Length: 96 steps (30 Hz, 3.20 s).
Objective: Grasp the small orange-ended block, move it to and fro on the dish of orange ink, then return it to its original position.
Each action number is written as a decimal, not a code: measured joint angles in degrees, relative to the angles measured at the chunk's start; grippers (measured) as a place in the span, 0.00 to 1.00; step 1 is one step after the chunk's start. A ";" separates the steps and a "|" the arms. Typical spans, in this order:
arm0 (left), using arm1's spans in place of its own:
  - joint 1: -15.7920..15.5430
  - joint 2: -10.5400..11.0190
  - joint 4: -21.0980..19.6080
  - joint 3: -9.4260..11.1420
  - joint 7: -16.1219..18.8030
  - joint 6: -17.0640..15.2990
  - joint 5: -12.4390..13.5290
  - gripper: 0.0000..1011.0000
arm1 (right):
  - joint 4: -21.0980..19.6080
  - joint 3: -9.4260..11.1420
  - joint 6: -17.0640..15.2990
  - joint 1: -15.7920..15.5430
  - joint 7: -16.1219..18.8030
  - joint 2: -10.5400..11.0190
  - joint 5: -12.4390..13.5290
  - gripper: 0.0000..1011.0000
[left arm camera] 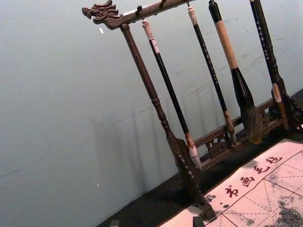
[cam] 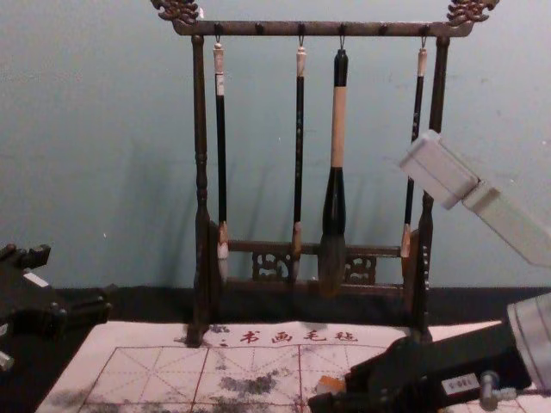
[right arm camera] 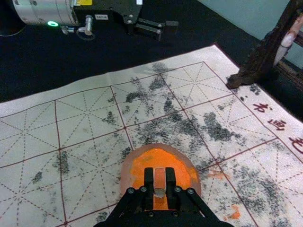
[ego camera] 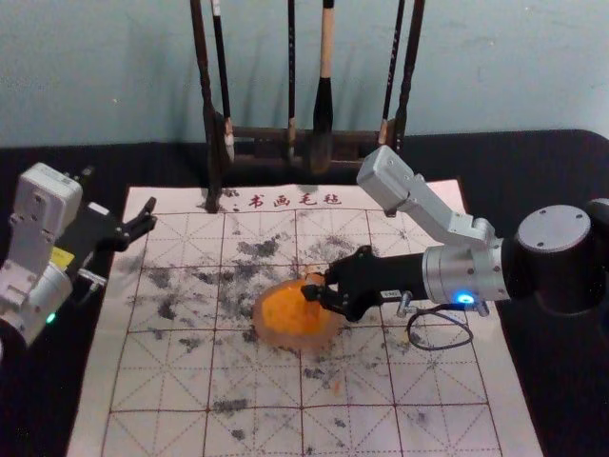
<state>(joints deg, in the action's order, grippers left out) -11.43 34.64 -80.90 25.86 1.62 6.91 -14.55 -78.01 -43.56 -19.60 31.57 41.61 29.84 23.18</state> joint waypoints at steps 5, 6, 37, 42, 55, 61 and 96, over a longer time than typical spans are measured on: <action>0.00 0.00 0.00 0.00 0.00 0.00 0.00 0.99 | -0.48 -0.15 -0.05 -0.15 0.19 0.03 0.25 0.13; 0.00 0.00 0.01 0.00 0.00 0.00 0.00 0.99 | -0.53 -0.28 -0.05 -0.15 0.29 -0.05 0.28 0.13; 0.00 0.00 0.00 0.00 0.00 0.00 0.00 0.99 | 5.84 -1.74 1.00 3.35 -0.16 -5.17 -0.49 0.13; 0.00 0.00 0.00 0.00 0.00 0.00 0.00 0.99 | 6.12 -1.20 1.05 3.48 -0.51 -5.06 -0.61 0.13; 0.00 0.00 0.00 0.00 0.00 0.00 0.00 0.99 | 5.61 -0.57 0.89 2.98 -0.86 -4.54 -0.84 0.13; 0.00 0.00 0.00 0.00 0.00 0.00 0.00 0.99 | 5.47 -0.37 0.89 2.83 -0.89 -4.53 -0.94 0.13; 0.00 0.00 0.00 0.00 0.00 0.00 0.00 0.99 | -15.45 11.92 -2.17 -10.02 -13.86 5.19 7.85 0.13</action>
<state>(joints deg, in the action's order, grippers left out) -11.43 34.64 -80.90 25.86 1.62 6.91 -14.55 -93.46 -31.64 -21.77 21.56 27.74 35.03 31.03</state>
